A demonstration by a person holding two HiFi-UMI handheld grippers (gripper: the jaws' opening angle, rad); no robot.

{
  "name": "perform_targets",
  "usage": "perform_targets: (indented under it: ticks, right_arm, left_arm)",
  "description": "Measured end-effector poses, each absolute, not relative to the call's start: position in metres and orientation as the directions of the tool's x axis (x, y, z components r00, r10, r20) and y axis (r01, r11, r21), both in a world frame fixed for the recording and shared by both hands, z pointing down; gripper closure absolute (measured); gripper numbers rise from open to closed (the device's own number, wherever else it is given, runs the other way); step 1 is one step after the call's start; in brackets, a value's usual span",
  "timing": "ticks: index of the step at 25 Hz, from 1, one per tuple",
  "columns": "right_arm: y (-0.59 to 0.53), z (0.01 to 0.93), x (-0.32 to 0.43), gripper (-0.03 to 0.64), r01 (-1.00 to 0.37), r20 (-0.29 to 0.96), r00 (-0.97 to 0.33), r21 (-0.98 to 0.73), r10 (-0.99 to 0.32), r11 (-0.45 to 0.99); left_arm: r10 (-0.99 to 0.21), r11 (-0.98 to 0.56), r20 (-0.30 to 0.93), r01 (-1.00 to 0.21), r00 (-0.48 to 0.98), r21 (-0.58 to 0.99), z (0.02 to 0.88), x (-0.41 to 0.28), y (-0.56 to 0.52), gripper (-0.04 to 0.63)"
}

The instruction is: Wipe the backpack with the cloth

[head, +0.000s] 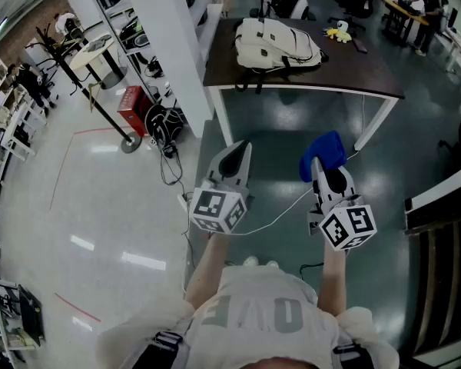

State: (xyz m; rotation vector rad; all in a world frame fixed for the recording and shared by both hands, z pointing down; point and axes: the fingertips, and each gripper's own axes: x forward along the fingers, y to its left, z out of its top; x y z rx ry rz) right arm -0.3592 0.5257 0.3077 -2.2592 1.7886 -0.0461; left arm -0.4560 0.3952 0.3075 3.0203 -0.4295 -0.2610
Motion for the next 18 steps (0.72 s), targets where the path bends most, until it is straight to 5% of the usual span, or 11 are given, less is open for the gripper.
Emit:
perform_targets:
  ticks: [18]
  right_arm:
    - [0.538,0.311,-0.322,0.575,-0.96,-0.137,0.241,-0.176,-0.961,-0.216]
  left_arm:
    - [-0.28,-0.959,-0.167,-0.266,0.945,0.102,0.307,-0.427,0.401,0.592]
